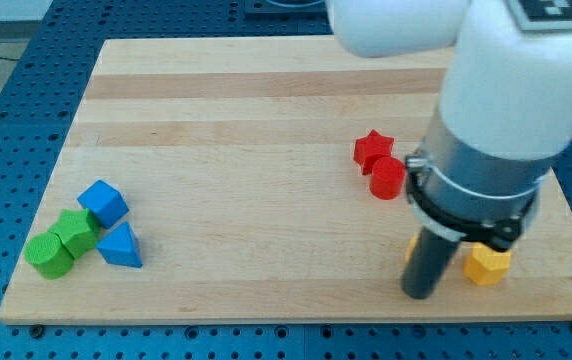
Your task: Move the red blocks towards the center
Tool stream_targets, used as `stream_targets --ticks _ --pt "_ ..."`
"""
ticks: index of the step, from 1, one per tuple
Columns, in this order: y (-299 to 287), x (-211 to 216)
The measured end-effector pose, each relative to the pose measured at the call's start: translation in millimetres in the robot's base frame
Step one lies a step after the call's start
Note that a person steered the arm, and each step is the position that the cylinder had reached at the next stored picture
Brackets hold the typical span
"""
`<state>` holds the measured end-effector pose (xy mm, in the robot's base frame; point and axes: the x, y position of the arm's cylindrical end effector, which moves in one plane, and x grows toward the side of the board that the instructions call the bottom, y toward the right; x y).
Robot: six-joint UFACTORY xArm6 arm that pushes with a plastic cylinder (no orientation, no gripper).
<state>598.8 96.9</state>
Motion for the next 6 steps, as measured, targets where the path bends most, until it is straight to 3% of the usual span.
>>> stream_targets --ticks 1,2,3,4,5,6 --pt "-52 -14" --pt "-44 -30" --pt "-5 -64" --pt "-1 -98" --pt "51 -129" --pt "52 -149"
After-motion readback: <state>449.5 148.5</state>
